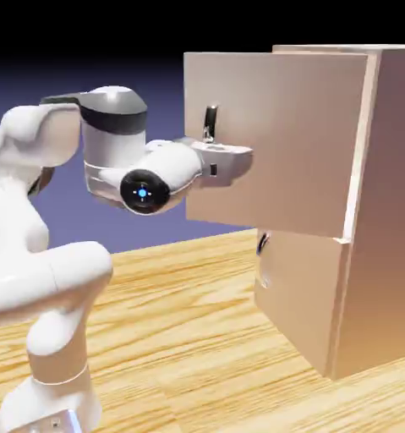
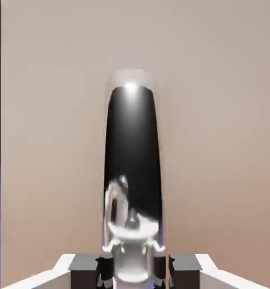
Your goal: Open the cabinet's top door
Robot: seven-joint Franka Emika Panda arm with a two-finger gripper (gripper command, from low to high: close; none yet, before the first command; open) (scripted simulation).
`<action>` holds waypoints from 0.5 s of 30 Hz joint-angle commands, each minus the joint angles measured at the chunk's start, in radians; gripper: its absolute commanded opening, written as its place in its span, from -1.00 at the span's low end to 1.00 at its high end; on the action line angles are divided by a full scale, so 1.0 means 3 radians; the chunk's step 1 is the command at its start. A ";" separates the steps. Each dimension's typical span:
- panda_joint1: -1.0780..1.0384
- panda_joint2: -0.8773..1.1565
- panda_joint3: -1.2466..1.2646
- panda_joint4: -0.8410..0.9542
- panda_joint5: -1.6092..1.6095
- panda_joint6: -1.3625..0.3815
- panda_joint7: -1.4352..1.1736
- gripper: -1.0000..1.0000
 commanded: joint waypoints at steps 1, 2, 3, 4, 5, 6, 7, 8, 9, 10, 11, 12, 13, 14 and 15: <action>-0.0047 -0.0121 -0.0032 0.0054 -0.0106 -0.0097 -0.0087 -1.00; -0.0091 -0.0242 -0.0060 0.0112 -0.0212 -0.0191 -0.0174 -1.00; -0.0133 -0.0363 -0.0083 0.0173 -0.0317 -0.0279 -0.0261 -1.00; -0.0171 -0.0484 -0.0103 0.0237 -0.0421 -0.0362 -0.0347 -1.00; -0.0207 -0.0604 -0.0118 0.0305 -0.0525 -0.0438 -0.0432 -1.00; -0.0240 -0.0725 -0.0131 0.0375 -0.0629 -0.0510 -0.0517 -1.00; -0.0271 -0.0846 -0.0141 0.0448 -0.0732 -0.0576 -0.0600 -1.00; -0.0298 -0.0967 -0.0148 0.0524 -0.0834 -0.0638 -0.0682 -1.00; -0.0323 -0.1088 -0.0153 0.0603 -0.0935 -0.0695 -0.0763 -1.00; -0.0344 -0.1208 -0.0156 0.0684 -0.1036 -0.0748 -0.0841 -1.00; -0.0363 -0.1329 -0.0157 0.0768 -0.1136 -0.0798 -0.0917 -1.00; -0.0380 -0.1450 -0.0156 0.0854 -0.1234 -0.0843 -0.0991 -1.00; -0.0393 -0.1571 -0.0154 0.0943 -0.1332 -0.0886 -0.1062 -1.00; -0.0405 -0.1692 -0.0151 0.1034 -0.1428 -0.0926 -0.1131 -1.00; -0.0413 -0.1813 -0.0147 0.1128 -0.1523 -0.0963 -0.1196 -1.00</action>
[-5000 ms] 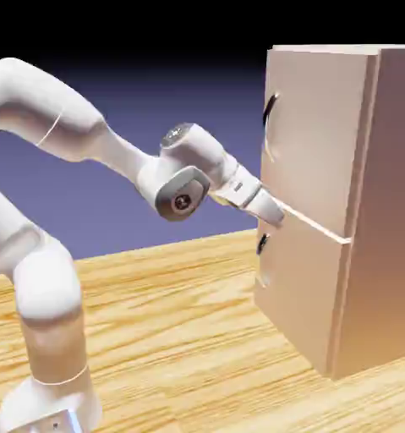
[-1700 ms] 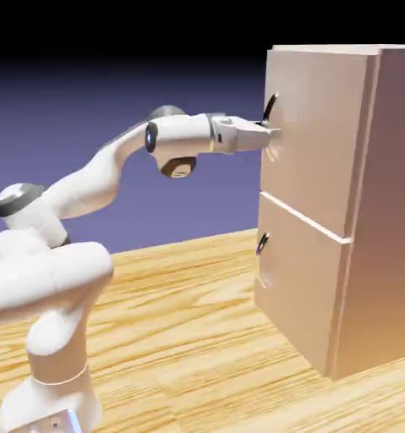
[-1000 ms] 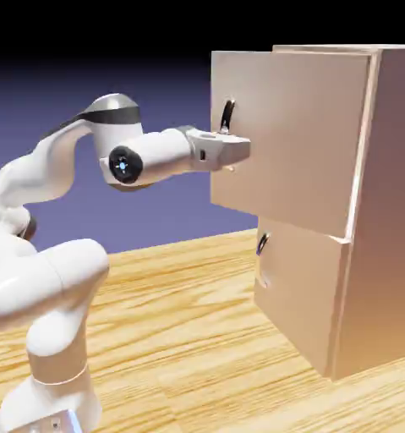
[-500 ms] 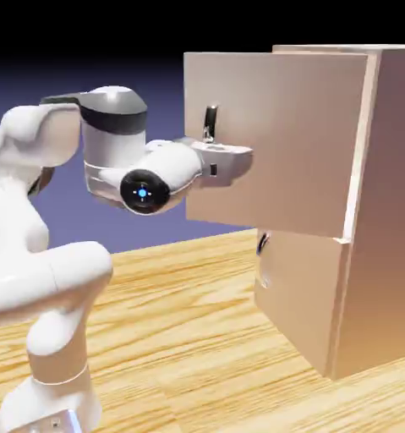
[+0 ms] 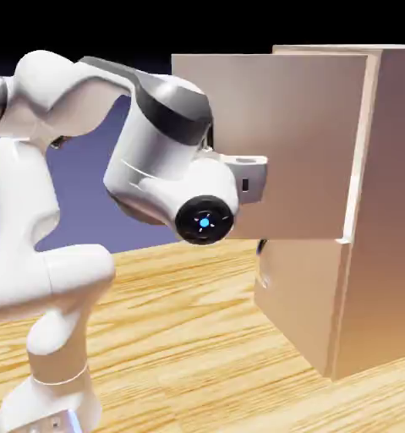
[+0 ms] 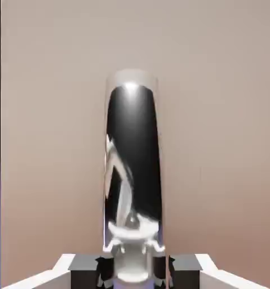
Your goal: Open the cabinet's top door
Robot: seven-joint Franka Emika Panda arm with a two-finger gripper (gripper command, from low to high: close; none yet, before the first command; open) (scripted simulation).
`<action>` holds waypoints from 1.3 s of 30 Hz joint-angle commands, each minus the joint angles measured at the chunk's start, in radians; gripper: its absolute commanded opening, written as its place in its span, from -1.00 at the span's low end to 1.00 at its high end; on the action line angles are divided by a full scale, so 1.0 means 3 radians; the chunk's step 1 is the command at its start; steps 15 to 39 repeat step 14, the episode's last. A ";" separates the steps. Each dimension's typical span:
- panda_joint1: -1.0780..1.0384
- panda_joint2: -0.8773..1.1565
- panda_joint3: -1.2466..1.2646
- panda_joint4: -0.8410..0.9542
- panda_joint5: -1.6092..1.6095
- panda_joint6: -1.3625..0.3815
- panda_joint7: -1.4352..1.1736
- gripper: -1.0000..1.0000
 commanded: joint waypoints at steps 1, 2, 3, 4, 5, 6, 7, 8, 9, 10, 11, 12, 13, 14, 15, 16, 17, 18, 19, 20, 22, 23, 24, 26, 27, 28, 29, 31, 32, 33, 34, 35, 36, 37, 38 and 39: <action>-0.0007 -0.0121 0.0006 0.0096 -0.0091 -0.0032 -0.0061 -1.00; -0.0011 -0.0242 0.0012 0.0194 -0.0183 -0.0066 -0.0120 -1.00; -0.0013 -0.0363 0.0019 0.0295 -0.0273 -0.0098 -0.0175 -1.00; -0.0013 -0.0484 0.0028 0.0398 -0.0361 -0.0129 -0.0226 -1.00; -0.0011 -0.0604 0.0037 0.0504 -0.0447 -0.0160 -0.0274 -1.00; -0.0008 -0.0725 0.0046 0.0612 -0.0531 -0.0189 -0.0318 -1.00; -0.0003 -0.0846 0.0057 0.0723 -0.0613 -0.0219 -0.0359 -1.00; 0.0004 -0.0967 0.0069 0.0836 -0.0693 -0.0249 -0.0395 -1.00; 0.0012 -0.1088 0.0081 0.0951 -0.0771 -0.0278 -0.0427 -1.00; 0.0021 -0.1209 0.0095 0.1068 -0.0847 -0.0309 -0.0456 -1.00; 0.0032 -0.1331 0.0109 0.1190 -0.0921 -0.0340 -0.0479 -1.00; 0.0043 -0.1439 0.0123 0.1300 -0.0985 -0.0368 -0.0497 -1.00; 0.0043 -0.1439 0.0123 0.1300 -0.0985 -0.0368 -0.0497 1.00; 0.0043 -0.1439 0.0123 0.1300 -0.0985 -0.0368 -0.0497 1.00; 0.0043 -0.1439 0.0123 0.1300 -0.0985 -0.0368 -0.0497 1.00; 0.0043 -0.1439 0.0123 0.1300 -0.0985 -0.0368 -0.0497 1.00; 0.0043 -0.1439 0.0123 0.1300 -0.0985 -0.0368 -0.0497 1.00; 0.0043 -0.1439 0.0123 0.1300 -0.0985 -0.0368 -0.0497 1.00; 0.0043 -0.1439 0.0123 0.1300 -0.0985 -0.0368 -0.0497 1.00; 0.0043 -0.1439 0.0123 0.1300 -0.0985 -0.0368 -0.0497 1.00; 0.0043 -0.1439 0.0123 0.1300 -0.0985 -0.0368 -0.0497 1.00; 0.0043 -0.1439 0.0123 0.1300 -0.0985 -0.0368 -0.0497 1.00; 0.0043 -0.1439 0.0123 0.1300 -0.0985 -0.0368 -0.0497 1.00; 0.0043 -0.1439 0.0123 0.1300 -0.0985 -0.0368 -0.0497 1.00; 0.0043 -0.1439 0.0123 0.1300 -0.0985 -0.0368 -0.0497 1.00; 0.0043 -0.1439 0.0123 0.1300 -0.0985 -0.0368 -0.0497 1.00; 0.0043 -0.1439 0.0123 0.1300 -0.0985 -0.0368 -0.0497 1.00; 0.0043 -0.1439 0.0123 0.1300 -0.0985 -0.0368 -0.0497 1.00; 0.0043 -0.1439 0.0123 0.1300 -0.0985 -0.0368 -0.0497 1.00; 0.0043 -0.1439 0.0123 0.1300 -0.0985 -0.0368 -0.0497 1.00; 0.0043 -0.1439 0.0123 0.1300 -0.0985 -0.0368 -0.0497 1.00; 0.0043 -0.1439 0.0123 0.1300 -0.0985 -0.0368 -0.0497 1.00; 0.0043 -0.1439 0.0123 0.1300 -0.0985 -0.0368 -0.0497 1.00; 0.0043 -0.1439 0.0123 0.1300 -0.0985 -0.0368 -0.0497 1.00; 0.0043 -0.1439 0.0123 0.1300 -0.0985 -0.0368 -0.0497 1.00; 0.0043 -0.1439 0.0123 0.1300 -0.0985 -0.0368 -0.0497 1.00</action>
